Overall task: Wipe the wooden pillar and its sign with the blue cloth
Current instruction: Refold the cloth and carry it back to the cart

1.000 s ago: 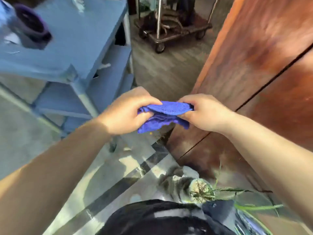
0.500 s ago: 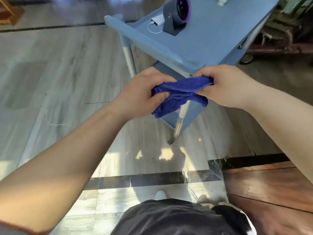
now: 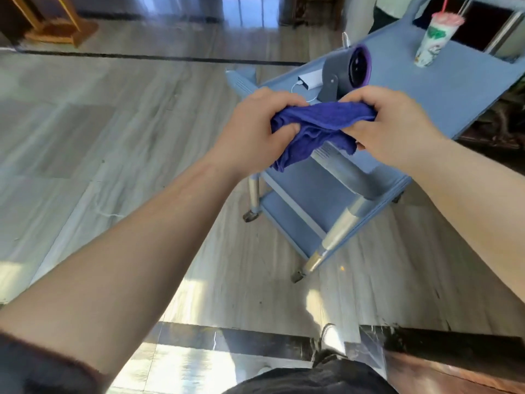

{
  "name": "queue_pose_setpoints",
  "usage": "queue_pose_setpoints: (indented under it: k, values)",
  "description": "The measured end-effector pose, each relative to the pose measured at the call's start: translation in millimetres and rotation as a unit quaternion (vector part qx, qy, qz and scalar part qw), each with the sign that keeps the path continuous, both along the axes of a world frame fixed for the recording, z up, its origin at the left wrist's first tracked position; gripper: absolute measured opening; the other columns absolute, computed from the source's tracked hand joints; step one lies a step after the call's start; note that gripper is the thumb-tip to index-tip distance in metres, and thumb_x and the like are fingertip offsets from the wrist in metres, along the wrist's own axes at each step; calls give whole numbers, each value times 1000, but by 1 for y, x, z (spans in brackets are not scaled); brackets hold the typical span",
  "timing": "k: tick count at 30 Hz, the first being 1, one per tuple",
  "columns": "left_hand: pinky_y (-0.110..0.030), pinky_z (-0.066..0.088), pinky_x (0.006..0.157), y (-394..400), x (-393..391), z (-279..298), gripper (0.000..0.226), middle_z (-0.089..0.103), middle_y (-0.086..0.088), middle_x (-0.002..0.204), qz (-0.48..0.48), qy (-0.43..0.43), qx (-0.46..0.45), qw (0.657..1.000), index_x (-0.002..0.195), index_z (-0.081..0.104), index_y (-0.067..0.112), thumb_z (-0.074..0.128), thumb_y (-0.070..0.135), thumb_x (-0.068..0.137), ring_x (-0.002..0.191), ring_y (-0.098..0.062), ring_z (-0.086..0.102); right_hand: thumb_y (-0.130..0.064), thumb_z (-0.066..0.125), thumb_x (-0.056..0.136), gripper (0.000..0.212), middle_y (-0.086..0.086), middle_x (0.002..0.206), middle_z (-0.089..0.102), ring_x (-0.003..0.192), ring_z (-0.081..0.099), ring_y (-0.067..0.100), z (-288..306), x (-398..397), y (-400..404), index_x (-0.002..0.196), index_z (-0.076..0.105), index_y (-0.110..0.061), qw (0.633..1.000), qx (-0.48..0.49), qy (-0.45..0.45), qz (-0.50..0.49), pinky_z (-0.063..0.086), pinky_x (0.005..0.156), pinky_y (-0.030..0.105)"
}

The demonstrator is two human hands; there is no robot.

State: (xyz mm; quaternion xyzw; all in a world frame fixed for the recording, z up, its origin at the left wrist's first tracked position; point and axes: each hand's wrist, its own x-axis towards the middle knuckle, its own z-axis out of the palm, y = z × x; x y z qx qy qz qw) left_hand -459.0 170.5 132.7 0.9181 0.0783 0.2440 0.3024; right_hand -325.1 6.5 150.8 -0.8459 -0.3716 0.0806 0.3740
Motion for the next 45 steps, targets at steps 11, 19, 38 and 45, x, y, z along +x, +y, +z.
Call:
queue_pose_setpoints:
  k: [11, 19, 38, 45]
  values:
    - [-16, 37, 80, 26, 105, -25, 30, 62, -1, 97, 104, 26, 8, 994, 105, 65, 23, 57, 16, 77, 89, -8, 47, -18, 60, 76, 21, -3, 80, 67, 77, 60, 22, -45, 132, 59, 93, 63, -30, 996, -16, 12, 88, 53, 67, 29]
    - [-28, 38, 75, 35, 209, -23, 24, 53, -2, 100, 147, 106, 24, 983, 104, 61, 20, 57, 15, 80, 93, -19, 53, -16, 57, 78, 23, -6, 82, 62, 75, 52, 16, -44, 225, 79, 98, 63, -27, 996, -39, -28, 75, 37, 54, 15]
    - [-42, 48, 76, 34, 265, -104, 23, 48, -10, 106, 144, 374, 72, 913, 102, 49, 17, 54, 15, 79, 84, -32, 52, -6, 61, 76, 28, 9, 102, 52, 88, 51, 34, -154, 266, 77, 98, 48, -17, 970, -147, -113, 160, 39, 66, 37]
    - [-35, 46, 73, 18, 265, -111, 30, 51, -4, 112, 70, 463, 127, 874, 115, 53, 21, 53, 23, 85, 98, -28, 56, -9, 61, 77, 36, 8, 110, 54, 103, 51, 33, -175, 270, 66, 111, 51, -16, 936, -251, -115, 218, 43, 79, 37]
